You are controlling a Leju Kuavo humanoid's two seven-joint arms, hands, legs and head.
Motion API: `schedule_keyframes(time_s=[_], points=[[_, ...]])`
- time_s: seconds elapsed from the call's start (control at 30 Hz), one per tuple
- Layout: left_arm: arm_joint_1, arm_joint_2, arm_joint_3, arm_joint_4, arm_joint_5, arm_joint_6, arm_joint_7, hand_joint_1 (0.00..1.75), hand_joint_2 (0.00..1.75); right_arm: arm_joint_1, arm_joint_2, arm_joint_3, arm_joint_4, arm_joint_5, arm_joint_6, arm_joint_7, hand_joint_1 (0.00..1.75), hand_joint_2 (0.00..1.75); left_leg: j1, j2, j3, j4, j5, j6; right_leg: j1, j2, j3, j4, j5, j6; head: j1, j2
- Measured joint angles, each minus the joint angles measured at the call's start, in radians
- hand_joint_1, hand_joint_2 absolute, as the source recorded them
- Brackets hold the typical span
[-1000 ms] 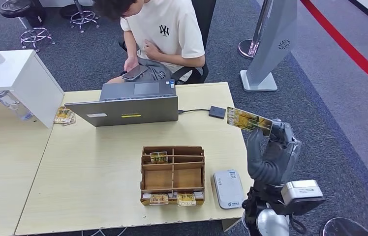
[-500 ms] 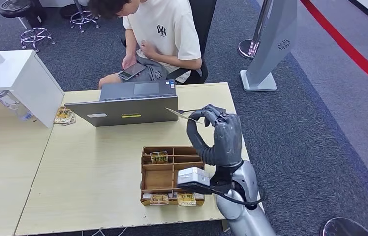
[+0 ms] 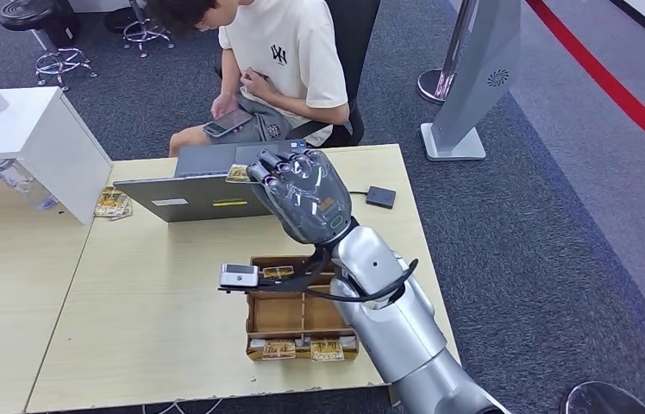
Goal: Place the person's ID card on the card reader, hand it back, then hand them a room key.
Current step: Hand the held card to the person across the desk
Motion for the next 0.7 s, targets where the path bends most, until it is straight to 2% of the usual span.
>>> schedule_keyframes(time_s=[0.13,0.43,0.7], points=[[-0.001,0.003,0.0,0.0,-0.005,0.0,0.008,0.0,0.0,-0.031,0.006,0.017,0.044,0.014,0.0,0.029,1.75,1.75,0.0,0.0,0.0,0.0,0.0,0.0,0.0,0.0,0.0,0.0,0.0,0.0,0.0,0.0],[-0.01,0.005,0.0,0.001,-0.028,-0.014,0.018,0.0,0.0,-0.139,0.011,0.135,0.192,0.036,0.022,0.199,1.75,1.75,0.0,0.0,0.0,0.0,0.0,0.0,0.0,0.0,0.0,0.0,0.0,0.0,0.0,0.0],[-0.015,0.005,0.0,0.001,-0.042,-0.018,0.024,0.0,0.0,-0.183,0.014,0.185,0.331,0.053,0.002,0.236,1.75,1.75,0.0,0.0,0.0,0.0,0.001,-0.001,0.0,0.0,0.0,0.0,0.0,0.0,0.0,0.0]])
